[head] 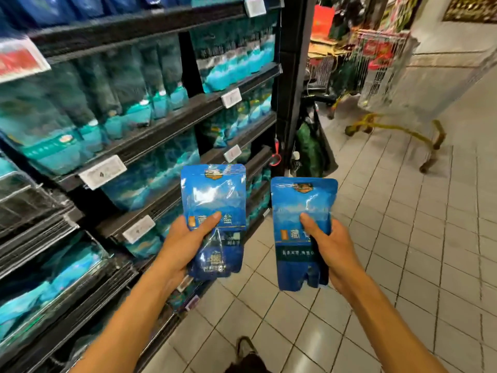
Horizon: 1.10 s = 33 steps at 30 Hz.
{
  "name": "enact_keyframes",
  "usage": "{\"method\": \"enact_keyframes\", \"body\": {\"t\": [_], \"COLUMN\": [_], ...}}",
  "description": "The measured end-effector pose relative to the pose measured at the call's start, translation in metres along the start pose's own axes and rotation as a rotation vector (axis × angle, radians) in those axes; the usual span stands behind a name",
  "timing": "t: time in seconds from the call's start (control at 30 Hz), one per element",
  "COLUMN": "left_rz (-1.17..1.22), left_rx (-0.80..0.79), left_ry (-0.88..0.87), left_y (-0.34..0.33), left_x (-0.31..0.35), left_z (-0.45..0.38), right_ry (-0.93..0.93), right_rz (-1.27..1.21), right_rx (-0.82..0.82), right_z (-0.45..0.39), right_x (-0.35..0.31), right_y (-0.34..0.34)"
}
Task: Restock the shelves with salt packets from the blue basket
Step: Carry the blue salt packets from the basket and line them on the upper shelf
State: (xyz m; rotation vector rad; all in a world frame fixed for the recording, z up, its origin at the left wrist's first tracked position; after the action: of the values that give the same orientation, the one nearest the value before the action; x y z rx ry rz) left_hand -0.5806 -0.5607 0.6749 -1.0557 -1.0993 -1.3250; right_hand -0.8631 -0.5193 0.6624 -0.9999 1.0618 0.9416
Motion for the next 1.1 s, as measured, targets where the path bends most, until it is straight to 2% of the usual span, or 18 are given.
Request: {"method": "enact_keyframes", "body": {"t": [0.3,0.5,0.63,0.77,0.97,1.1], "left_rz": [0.041,0.040,0.001,-0.100,-0.097,-0.095], "left_rx": [0.107,0.236,0.372,0.573,0.763,0.808], "left_ry": [-0.259,-0.422,-0.533,-0.654,-0.661,-0.579], "left_y": [0.012,0.038,0.065,0.099,0.151,0.165], "left_x": [0.123,0.216,0.279,0.346,0.412,0.401], "left_z": [-0.130,-0.172,-0.182,-0.185,-0.218,-0.249], "right_ry": [0.206,0.328,0.366,0.424,0.489,0.401], "right_rz": [-0.073,-0.112,-0.140,-0.211,-0.328,-0.321], "right_rx": [-0.244,-0.470,-0.636,-0.795,-0.983,-1.070], "right_z": [-0.160,-0.231,-0.267,-0.297,-0.334,-0.355], "right_x": [-0.114,-0.198,-0.251,-0.312,-0.389,-0.372], "right_y": [-0.092,-0.176,-0.237,-0.306,-0.421,-0.474]}}
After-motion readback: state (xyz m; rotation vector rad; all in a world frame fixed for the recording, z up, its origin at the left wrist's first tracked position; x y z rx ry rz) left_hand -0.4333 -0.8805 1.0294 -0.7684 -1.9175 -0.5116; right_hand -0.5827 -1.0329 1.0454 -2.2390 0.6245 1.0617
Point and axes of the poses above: each hand's wrist, its own z-axis away from the middle knuckle, its own y-axis out of the back of the hand, x = y × z, the point moved 6 cm from there along -z, towards the middle knuckle, and after that the axes turned 5 degrees about -z, right-handed, at the moved point
